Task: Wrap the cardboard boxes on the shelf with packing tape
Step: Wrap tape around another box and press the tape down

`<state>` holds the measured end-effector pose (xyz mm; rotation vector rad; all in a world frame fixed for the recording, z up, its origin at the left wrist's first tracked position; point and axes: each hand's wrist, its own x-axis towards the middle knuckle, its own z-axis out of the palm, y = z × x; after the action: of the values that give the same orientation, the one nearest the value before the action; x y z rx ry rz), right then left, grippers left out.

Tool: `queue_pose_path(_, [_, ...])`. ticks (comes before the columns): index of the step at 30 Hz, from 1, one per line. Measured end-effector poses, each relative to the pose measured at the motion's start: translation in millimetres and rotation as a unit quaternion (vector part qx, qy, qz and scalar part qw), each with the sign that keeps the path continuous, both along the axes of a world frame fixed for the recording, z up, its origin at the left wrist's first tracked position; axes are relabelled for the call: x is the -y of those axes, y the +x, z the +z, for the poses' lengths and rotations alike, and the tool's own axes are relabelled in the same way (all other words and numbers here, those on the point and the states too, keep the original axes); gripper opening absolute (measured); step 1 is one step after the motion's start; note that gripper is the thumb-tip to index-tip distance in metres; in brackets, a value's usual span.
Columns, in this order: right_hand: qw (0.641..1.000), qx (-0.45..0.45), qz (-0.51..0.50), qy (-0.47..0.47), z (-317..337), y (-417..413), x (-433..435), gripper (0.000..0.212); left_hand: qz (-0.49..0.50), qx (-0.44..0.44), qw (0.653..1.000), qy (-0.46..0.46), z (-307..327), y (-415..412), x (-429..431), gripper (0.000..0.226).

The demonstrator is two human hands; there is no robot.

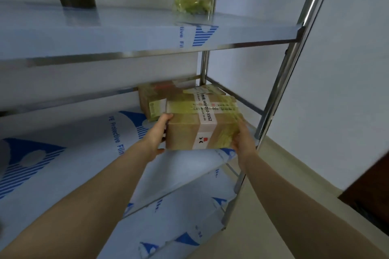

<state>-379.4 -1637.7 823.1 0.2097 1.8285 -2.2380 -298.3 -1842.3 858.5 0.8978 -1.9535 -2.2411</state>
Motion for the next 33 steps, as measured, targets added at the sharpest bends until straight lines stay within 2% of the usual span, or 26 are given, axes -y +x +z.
queue_pose_path(6, [0.997,0.027,0.074,-0.017,0.5,-79.7,-40.4,0.069,0.085,0.020,0.996,0.035,-0.1,-51.2,-56.0,0.052])
queue_pose_path(10, [0.992,0.044,0.116,0.007,-0.5,-118.6,-56.4,0.081,0.136,0.008,0.988,0.070,-1.7,-66.5,-70.4,0.037])
queue_pose_path(12, [0.990,0.050,0.129,0.012,-3.5,-125.8,-59.5,0.068,0.143,-0.008,0.986,0.080,-3.8,-64.9,-69.4,0.027])
queue_pose_path(14, [0.989,0.066,0.134,-0.003,-7.6,-130.5,-61.6,0.061,0.114,-0.012,0.992,0.050,-4.4,-62.1,-66.4,0.032])
queue_pose_path(15, [0.987,0.076,0.139,-0.013,-9.6,-131.4,-62.3,0.065,0.096,-0.007,0.995,0.025,-5.4,-61.4,-65.4,0.038])
queue_pose_path(17, [0.983,0.106,0.145,-0.022,-17.1,-130.3,-60.4,0.087,0.099,0.009,0.995,0.004,-4.5,-61.8,-64.6,0.049])
queue_pose_path(20, [0.983,0.140,0.122,-0.008,-61.2,-153.8,-52.0,0.110,0.161,0.025,0.984,0.067,-5.4,-66.6,-61.3,0.028])
queue_pose_path(22, [0.981,0.147,0.122,0.039,-56.2,-152.3,-51.3,0.113,0.169,0.050,0.983,0.058,-7.9,-70.4,-59.6,0.049])
queue_pose_path(24, [0.982,0.120,0.131,0.072,-31.2,-139.2,-51.2,0.102,0.160,0.079,0.984,0.013,-12.4,-75.5,-59.3,0.061])
queue_pose_path(29, [0.984,0.081,0.121,0.100,-28.0,-141.3,-42.2,0.082,0.226,0.009,0.973,0.036,-14.8,-104.0,-62.9,0.039])
queue_pose_path(32, [0.987,0.053,0.092,0.124,-31.9,-149.2,-34.4,0.056,0.230,-0.013,0.972,0.039,-17.0,-121.3,-63.0,0.024])
queue_pose_path(33, [0.987,0.045,0.089,0.128,-28.9,-149.2,-31.7,0.055,0.233,-0.014,0.972,0.037,-19.8,-125.5,-62.0,0.019])
